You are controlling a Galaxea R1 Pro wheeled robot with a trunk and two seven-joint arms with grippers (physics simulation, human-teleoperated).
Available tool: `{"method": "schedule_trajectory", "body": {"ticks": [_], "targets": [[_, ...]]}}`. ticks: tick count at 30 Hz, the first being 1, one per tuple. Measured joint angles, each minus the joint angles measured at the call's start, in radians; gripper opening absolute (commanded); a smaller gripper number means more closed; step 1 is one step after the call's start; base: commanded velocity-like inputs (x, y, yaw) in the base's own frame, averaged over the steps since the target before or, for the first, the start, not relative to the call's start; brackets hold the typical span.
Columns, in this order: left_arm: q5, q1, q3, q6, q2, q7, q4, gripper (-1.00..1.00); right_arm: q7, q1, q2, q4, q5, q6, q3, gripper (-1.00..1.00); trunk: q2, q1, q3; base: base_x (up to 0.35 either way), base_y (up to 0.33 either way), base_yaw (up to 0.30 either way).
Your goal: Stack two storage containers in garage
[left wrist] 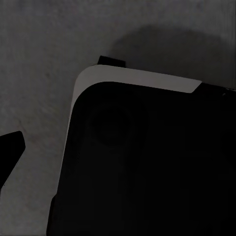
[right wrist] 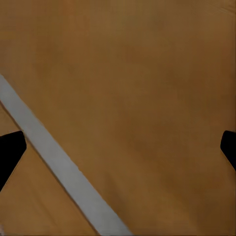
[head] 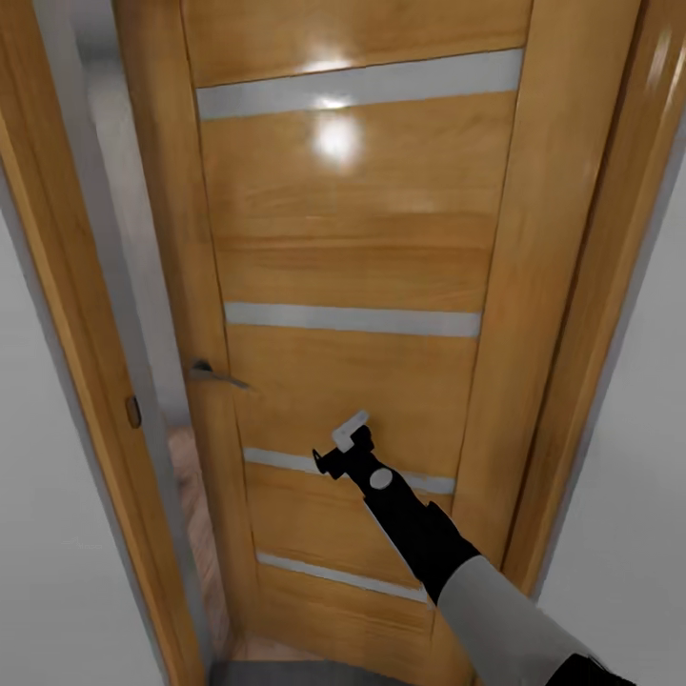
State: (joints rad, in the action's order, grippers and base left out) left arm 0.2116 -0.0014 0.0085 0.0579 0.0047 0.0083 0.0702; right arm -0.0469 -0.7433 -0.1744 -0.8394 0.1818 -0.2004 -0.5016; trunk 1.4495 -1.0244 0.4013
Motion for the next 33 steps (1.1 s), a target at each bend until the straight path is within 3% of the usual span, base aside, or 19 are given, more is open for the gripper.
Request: {"method": "schedule_trajectory", "body": {"ticks": [5,8,9,11,13,15,16,18,21,23,33], "targets": [[0.0,0.0,0.0,0.0,0.0,0.0,0.0,1.0,0.003,-0.054,0.0,0.082,-0.005,0.024,-0.005,1.0,0.0,0.0,0.0,0.322,0.0,0.0],[0.0,0.0,-0.001,0.0,0.0,0.0,0.0,1.0,0.009,-0.105,0.0,0.16,-0.005,0.047,-0.005,1.0,0.0,0.0,0.0,0.321,0.0,0.0],[0.0,0.0,-0.001,0.001,0.0,0.0,0.0,1.0,-0.007,-0.147,0.0,0.224,-0.019,0.056,-0.02,1.0,0.0,0.0,0.0,0.321,0.0,0.0],[0.0,0.0,-0.001,0.001,0.0,-0.001,0.0,1.0,0.014,-0.166,0.0,0.237,-0.008,0.056,-0.005,1.0,0.0,0.0,0.0,0.322,0.0,0.0],[0.0,0.0,-0.001,0.001,0.0,-0.001,0.0,1.0,-0.016,-0.217,0.0,0.297,-0.022,0.057,-0.01,1.0,0.0,0.0,0.0,0.321,0.0,0.0],[0.0,0.0,-0.001,0.001,0.0,-0.001,0.0,1.0,0.018,-0.246,0.0,0.328,-0.019,0.057,-0.003,1.0,0.0,0.0,0.0,0.321,0.0,0.0],[0.0,0.0,-0.001,0.001,0.0,-0.001,0.0,1.0,0.023,-0.267,0.0,0.358,-0.029,0.059,-0.002,1.0,0.0,0.0,0.0,0.321,0.0,0.0],[0.0,0.0,-0.001,0.001,0.0,-0.001,0.0,1.0,0.037,-0.311,0.0,0.411,-0.093,0.066,0.002,1.0,0.0,0.0,0.0,0.321,0.0,0.0],[0.0,0.0,-0.001,0.001,0.0,-0.001,0.0,1.0,0.039,-0.34,0.0,0.434,-0.171,0.067,-0.002,1.0,0.0,0.0,0.0,0.321,0.0,0.0],[-0.001,0.0,-0.001,0.001,0.0,-0.001,0.0,1.0,0.05,-0.357,0.0,0.443,-0.187,0.067,0.002,1.0,0.0,0.0,0.0,0.311,0.0,0.0],[-0.002,0.0,-0.001,0.001,0.0,-0.001,0.0,1.0,0.047,-0.367,0.0,0.428,-0.197,0.101,0.002,1.0,0.0,-0.001,0.0,0.066,0.0,0.0]]}}
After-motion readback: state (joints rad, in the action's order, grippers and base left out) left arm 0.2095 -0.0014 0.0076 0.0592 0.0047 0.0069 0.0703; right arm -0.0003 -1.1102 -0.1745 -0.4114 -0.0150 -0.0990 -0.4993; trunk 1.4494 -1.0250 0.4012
